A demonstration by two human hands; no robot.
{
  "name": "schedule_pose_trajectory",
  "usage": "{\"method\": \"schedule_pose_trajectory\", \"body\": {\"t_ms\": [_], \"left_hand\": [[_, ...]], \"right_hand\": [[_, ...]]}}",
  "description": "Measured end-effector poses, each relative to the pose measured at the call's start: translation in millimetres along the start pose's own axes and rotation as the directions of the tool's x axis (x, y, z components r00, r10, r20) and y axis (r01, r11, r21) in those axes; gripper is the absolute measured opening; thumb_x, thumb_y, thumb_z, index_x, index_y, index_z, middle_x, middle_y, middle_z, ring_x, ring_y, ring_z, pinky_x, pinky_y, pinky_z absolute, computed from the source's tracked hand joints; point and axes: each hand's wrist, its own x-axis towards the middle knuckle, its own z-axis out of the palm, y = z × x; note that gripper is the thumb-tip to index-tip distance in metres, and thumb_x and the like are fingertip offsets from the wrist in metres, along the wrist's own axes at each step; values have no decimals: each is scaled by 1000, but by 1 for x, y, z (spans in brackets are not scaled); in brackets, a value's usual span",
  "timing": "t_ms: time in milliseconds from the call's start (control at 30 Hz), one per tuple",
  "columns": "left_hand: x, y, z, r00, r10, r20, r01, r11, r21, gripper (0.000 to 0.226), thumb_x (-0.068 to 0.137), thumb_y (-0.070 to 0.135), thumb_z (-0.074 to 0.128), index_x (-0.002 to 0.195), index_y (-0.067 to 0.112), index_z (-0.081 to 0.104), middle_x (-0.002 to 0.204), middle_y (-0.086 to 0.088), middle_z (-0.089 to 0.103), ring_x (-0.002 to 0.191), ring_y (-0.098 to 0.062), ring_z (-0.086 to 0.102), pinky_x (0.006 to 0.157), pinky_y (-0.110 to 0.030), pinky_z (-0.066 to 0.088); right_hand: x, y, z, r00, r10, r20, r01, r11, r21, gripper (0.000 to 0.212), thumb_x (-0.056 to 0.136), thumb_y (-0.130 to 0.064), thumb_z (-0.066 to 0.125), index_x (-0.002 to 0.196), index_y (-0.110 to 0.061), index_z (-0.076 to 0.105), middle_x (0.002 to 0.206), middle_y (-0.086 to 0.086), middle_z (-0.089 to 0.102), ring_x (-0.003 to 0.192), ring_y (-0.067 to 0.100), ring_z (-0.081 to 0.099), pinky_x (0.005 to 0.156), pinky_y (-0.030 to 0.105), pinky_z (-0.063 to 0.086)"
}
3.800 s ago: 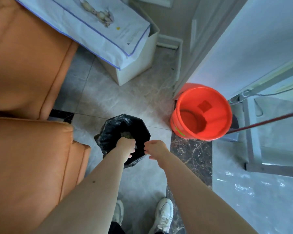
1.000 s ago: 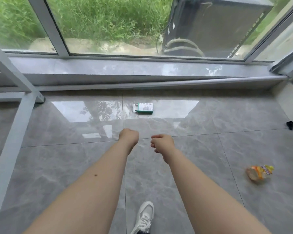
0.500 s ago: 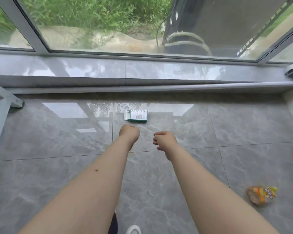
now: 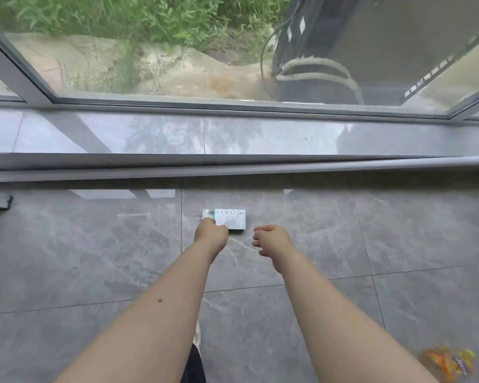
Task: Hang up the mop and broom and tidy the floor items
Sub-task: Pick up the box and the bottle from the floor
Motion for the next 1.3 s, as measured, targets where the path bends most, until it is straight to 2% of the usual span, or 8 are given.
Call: {"method": "schedule_pose_trajectory", "body": {"t_ms": [100,367,600,767,900,1033,1200,1300], "left_hand": [[24,6,3,999,-50,3,50,999,-7,48,88,7,40,136,5,43,134,-23,53,125,-39,51,86,-43,50],[92,11,21,995,-103,-17,103,995,-12,56,89,5,38,145,11,35,135,-21,52,124,-39,53,102,-47,45],[152,7,50,985,-169,-47,168,986,-22,54,90,6,40,144,13,38,141,-18,47,127,-37,50,103,-43,44],[200,0,77,974,-212,-80,210,977,-25,55,91,7,42,145,15,37,141,-15,47,122,-36,53,99,-38,47],[237,-12,94,967,-224,-119,230,972,44,58,92,10,43,149,16,32,145,-11,43,128,-31,47,104,-34,41],[270,-27,110,954,-243,-177,271,949,162,61,91,13,45,149,15,28,145,-11,42,133,-31,38,105,-38,41],[308,-44,125,943,-269,-195,313,917,248,68,93,17,47,152,11,15,154,-9,25,140,-31,27,109,-38,32],[321,-50,130,922,-315,-227,369,893,259,65,92,19,48,149,10,18,151,-10,24,137,-30,30,105,-39,34]], "right_hand": [[26,-9,10,1000,29,4,-29,999,-21,38,86,1,38,118,18,50,74,4,41,77,16,41,67,30,31],[108,-16,24,997,75,37,-73,996,-53,36,85,1,40,115,17,53,83,5,43,82,16,39,73,30,30],[174,-11,27,986,111,128,-95,987,-128,34,89,-4,46,121,-5,58,105,7,56,90,19,51,75,28,40],[226,-3,33,978,122,169,-85,974,-210,40,90,-6,48,129,-8,53,114,12,59,90,19,52,59,18,39],[260,6,37,974,110,197,-59,967,-249,41,90,-6,50,131,-11,51,127,11,57,96,18,52,80,22,38],[294,23,39,963,143,227,-75,956,-284,46,91,-10,53,136,-12,47,135,9,53,116,20,54,84,20,36],[330,37,53,953,205,222,-144,954,-263,52,92,-12,52,142,-14,35,137,9,49,96,14,42,80,22,35],[339,40,66,939,239,246,-170,947,-271,45,93,-12,52,136,-12,41,125,9,54,81,12,45,61,18,35]]}}
